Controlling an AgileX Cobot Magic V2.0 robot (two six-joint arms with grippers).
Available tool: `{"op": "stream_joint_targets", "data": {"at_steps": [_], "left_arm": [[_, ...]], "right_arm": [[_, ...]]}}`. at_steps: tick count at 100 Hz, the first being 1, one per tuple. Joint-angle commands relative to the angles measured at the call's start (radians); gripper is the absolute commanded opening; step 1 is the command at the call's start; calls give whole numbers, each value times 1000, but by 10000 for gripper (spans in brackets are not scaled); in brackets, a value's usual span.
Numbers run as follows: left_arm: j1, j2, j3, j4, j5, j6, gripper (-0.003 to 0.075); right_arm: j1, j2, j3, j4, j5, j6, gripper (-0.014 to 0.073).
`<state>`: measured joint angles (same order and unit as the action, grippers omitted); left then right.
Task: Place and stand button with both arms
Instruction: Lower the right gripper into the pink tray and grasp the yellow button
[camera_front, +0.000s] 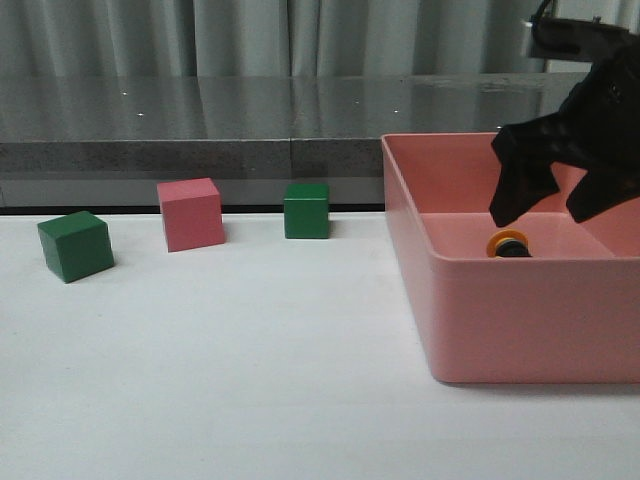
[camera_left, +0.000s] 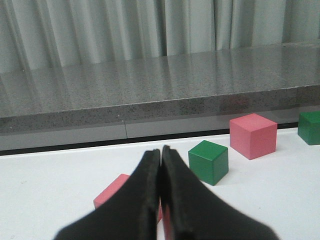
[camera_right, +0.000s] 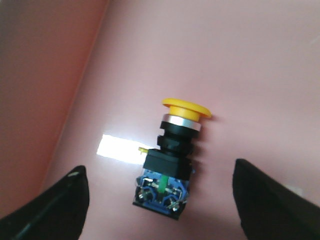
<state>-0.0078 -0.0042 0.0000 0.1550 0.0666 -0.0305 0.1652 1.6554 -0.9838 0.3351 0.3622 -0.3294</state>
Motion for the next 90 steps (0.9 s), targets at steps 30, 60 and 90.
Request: {"op": "stream_joint_targets", "data": {"at_steps": [30,60,90], "left_arm": [[1,-31,46,-10,-78,-11,-20],[1,-31,46,-10,-78,-11,-20],[1,-31,46,-10,-78,-11,-20]], "right_arm": [[1,112,-34,11,-103,-15,587],[1,120,-49,11,-57,-15,71],[32,11,-224,12,198,-15,-18]]}}
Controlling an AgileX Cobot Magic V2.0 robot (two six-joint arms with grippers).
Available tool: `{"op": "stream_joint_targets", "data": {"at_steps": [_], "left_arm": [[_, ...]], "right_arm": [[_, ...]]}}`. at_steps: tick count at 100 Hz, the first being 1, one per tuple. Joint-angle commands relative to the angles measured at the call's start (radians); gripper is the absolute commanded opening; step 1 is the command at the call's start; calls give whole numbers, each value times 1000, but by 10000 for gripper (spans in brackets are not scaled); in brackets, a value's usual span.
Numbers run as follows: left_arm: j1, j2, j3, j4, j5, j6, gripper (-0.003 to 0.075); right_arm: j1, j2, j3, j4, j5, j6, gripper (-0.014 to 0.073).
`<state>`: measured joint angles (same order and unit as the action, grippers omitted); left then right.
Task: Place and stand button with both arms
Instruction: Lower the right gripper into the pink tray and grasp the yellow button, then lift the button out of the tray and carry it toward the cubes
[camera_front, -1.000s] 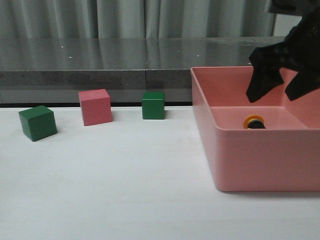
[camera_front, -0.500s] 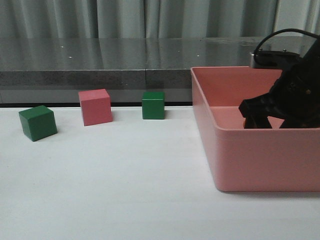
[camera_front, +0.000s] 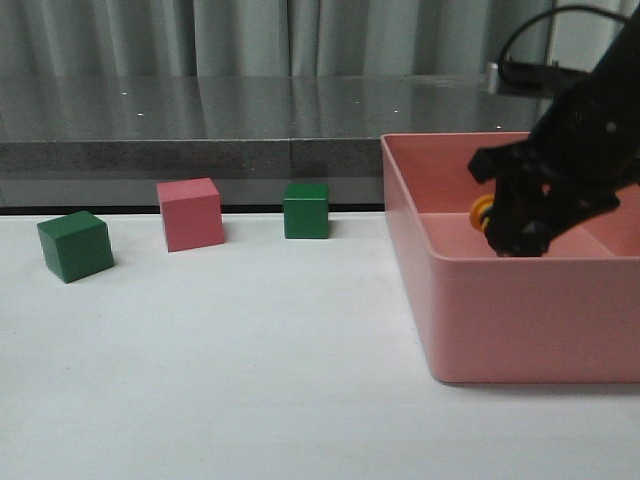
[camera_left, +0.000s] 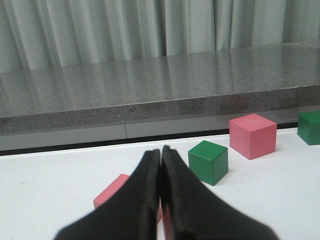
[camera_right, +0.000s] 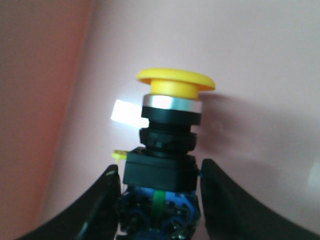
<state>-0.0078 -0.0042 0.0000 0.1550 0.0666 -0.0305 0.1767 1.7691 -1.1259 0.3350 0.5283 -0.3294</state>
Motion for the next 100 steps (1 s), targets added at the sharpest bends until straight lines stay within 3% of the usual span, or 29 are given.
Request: {"op": "stream_joint_targets", "data": {"at_steps": [1,22,47,74,100], "left_arm": [[1,-31,46,-10,-78,-11,-20],[1,-31,46,-10,-78,-11,-20],[1,-31,46,-10,-78,-11,-20],[1,-31,46,-10,-78,-11,-20],[1,-31,46,-10,-78,-11,-19]], "right_arm": [[24,-112,-93,12,40,-15,-18],[162,-173,-261,12,132,-60,-18],[348,-71,-396,12,230,-384,-18],[457,145,-487,8,236,-664,-18],[496,302,-561,-67,235,-703,-18]]}}
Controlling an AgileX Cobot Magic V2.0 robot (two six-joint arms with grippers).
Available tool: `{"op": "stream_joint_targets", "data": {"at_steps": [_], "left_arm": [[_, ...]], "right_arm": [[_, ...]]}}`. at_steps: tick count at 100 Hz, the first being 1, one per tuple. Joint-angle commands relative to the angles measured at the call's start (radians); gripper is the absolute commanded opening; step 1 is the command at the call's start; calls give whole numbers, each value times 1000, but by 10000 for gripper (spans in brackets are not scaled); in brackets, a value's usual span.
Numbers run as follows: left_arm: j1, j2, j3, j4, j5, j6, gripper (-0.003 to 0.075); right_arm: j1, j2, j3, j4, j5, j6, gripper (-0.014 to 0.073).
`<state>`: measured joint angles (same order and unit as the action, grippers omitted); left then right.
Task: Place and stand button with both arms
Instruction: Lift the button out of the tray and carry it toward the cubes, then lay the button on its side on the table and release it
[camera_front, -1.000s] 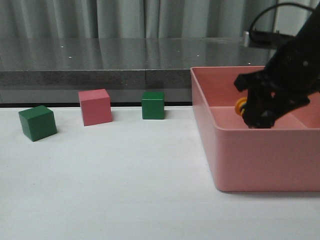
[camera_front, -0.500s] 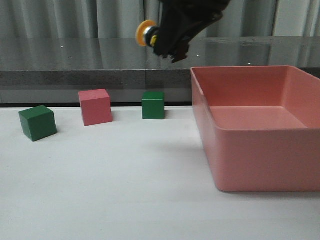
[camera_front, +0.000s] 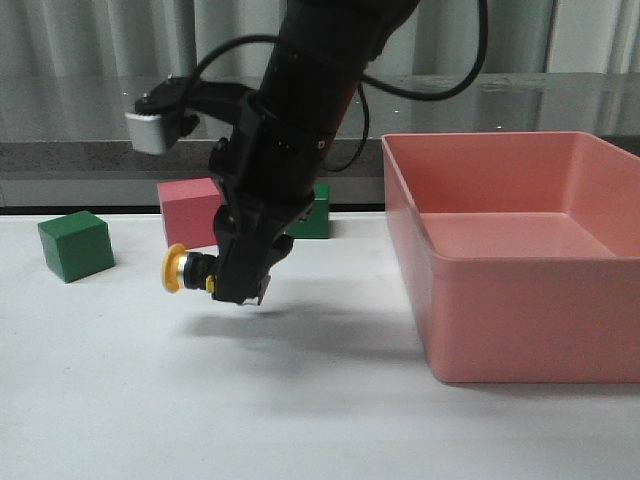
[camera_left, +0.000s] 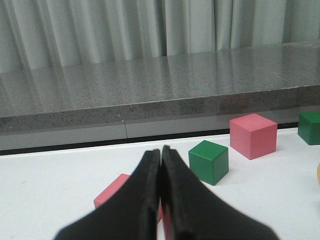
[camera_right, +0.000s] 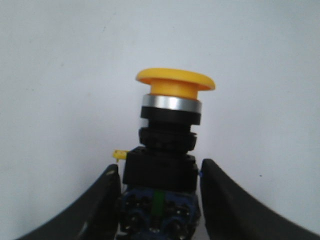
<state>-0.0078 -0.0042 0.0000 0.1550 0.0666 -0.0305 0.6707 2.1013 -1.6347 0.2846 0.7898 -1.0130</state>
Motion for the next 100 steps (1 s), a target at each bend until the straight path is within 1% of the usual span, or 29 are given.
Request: {"op": "stream_joint_targets", "data": {"at_steps": [1,21,30,35,42,47,49,53,59,64,68,88,95,100], "left_arm": [[1,-31,46,-10,-78,-11,-19],[1,-31,46,-10,-78,-11,-20],[1,-31,46,-10,-78,-11,-20],[1,-31,46,-10,-78,-11,-20],[1,-31,46,-10,-78,-11,-20],[1,-31,46,-10,-78,-11,-20],[1,-31,46,-10,-78,-11,-20],[1,-31,46,-10,-78,-11,-19],[1,-31,46,-10,-78,-11,-20],[1,-31,46,-10,-78,-11,-19],[1,-31,46,-10,-78,-11,-20],[1,-31,46,-10,-78,-11,-20],[1,-31,46,-10,-78,-11,-20],[1,-31,46,-10,-78,-11,-19]], "right_arm": [[2,-27,-53,-18,-28,-19,-18],[5,1,-59,-24,-35,-20,-16],[5,1,-59,-24,-35,-20,20],[5,1,-59,-24,-34,-20,74],[5,1,-59,-24,-29,-20,191],[5,1,-59,-24,-25,-20,304],[5,1,-59,-24,-24,-20,332],[5,1,-59,-24,-22,-19,419],[5,1,-59,-24,-20,-17,491],[5,0,-60,-24,-20,-8,529],[5,-3,-61,-24,-21,-1,542],[4,-62,-106,-24,17,40,540],[1,-101,-140,-24,50,94,533],[-5,-130,-165,-24,71,155,507]]}}
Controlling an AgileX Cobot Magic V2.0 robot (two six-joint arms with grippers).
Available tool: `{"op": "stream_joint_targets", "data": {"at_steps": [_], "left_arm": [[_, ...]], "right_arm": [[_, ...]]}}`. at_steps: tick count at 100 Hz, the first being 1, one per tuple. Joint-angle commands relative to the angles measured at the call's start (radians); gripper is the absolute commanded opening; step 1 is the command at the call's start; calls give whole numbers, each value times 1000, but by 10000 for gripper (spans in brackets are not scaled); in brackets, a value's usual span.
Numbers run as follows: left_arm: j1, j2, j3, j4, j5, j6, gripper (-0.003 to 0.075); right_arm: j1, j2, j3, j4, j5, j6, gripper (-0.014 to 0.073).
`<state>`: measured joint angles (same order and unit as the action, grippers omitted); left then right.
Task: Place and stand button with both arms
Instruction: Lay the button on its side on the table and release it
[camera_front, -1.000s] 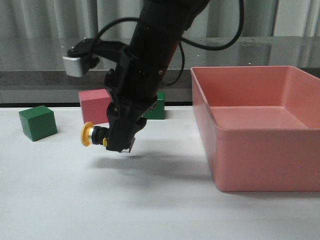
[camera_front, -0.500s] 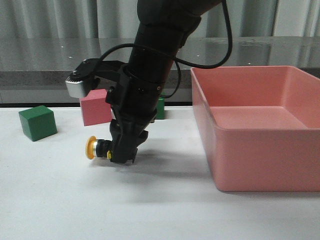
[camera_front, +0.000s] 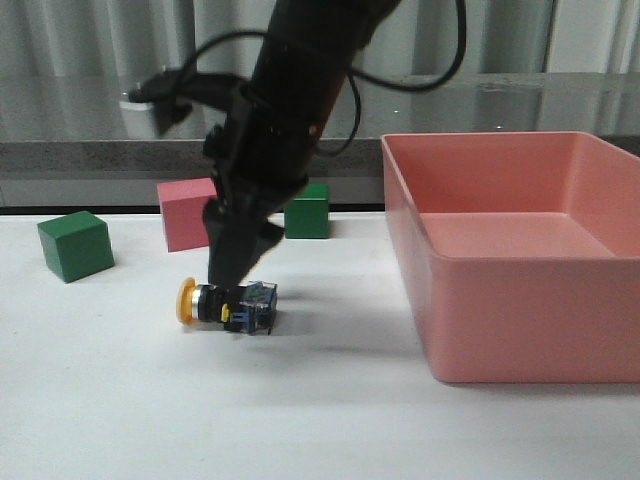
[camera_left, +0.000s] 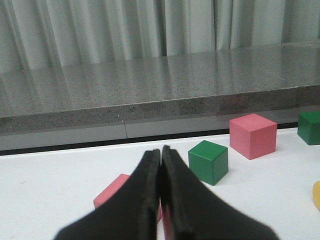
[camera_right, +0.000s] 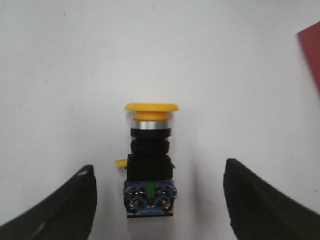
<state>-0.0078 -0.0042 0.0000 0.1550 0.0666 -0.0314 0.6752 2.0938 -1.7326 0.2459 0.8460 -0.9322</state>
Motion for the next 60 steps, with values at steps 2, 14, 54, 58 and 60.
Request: {"op": "stream_joint_targets", "data": {"at_steps": [2,14,54,58,60], "left_arm": [[1,-31,46,-10,-78,-11,-20],[1,-31,46,-10,-78,-11,-20],[1,-31,46,-10,-78,-11,-20],[1,-31,46,-10,-78,-11,-20],[1,-31,46,-10,-78,-11,-20]], "right_arm": [[-14,-136,-76,14,22,91,489],[-57,-223,-106,13,55,243,308],[-326,-505,-6,13,126,454,-113],[-356,-543,33,13,106,467,-113],[-371,-562,47,13,93,472,-113]]}}
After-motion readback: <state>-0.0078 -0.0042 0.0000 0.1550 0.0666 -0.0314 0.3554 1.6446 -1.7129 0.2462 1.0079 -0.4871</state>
